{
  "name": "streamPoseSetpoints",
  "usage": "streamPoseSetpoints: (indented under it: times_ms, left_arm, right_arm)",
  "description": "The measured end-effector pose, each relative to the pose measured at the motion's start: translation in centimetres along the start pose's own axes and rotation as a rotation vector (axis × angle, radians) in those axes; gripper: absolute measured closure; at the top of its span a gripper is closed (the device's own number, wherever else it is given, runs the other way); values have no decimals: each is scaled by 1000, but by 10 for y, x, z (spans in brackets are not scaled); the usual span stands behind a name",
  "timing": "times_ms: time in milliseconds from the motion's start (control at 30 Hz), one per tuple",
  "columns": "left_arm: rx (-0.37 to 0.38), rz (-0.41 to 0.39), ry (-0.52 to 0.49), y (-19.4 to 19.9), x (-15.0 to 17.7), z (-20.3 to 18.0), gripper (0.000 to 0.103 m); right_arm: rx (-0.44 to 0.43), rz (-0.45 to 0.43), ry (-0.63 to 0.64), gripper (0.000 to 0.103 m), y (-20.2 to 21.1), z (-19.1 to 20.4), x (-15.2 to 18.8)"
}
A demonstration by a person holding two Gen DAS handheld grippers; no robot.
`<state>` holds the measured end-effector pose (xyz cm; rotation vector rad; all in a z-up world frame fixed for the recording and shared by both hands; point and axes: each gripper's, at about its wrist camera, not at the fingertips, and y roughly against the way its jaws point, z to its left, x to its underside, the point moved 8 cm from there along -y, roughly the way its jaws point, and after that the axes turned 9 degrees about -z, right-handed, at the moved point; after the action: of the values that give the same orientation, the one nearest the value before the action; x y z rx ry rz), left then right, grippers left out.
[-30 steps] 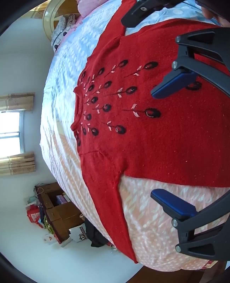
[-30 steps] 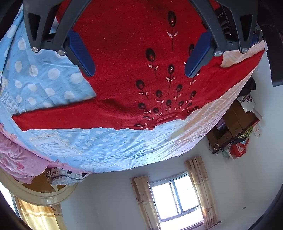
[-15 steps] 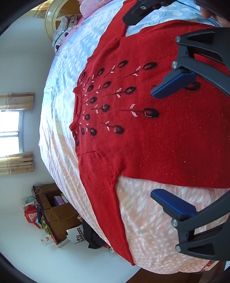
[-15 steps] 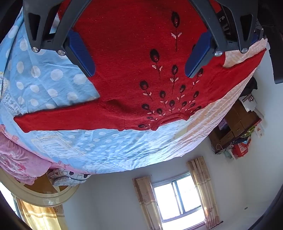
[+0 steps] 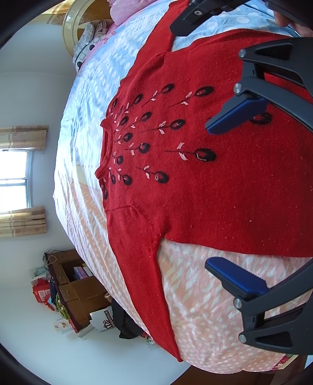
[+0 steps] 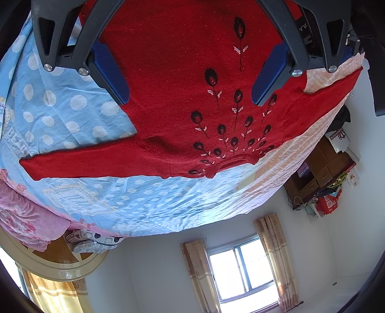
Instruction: Fold small clothes
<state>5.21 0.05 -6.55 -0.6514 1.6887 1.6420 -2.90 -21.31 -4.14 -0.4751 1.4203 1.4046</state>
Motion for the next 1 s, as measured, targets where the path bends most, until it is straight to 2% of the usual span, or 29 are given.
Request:
streamPoseSetpoints:
  times_ms: [1000]
  left_arm:
    - [-1,-9,-15,2,-3,-5,0]
  right_arm:
    - [-4,5,-2,2,-1,-1,0]
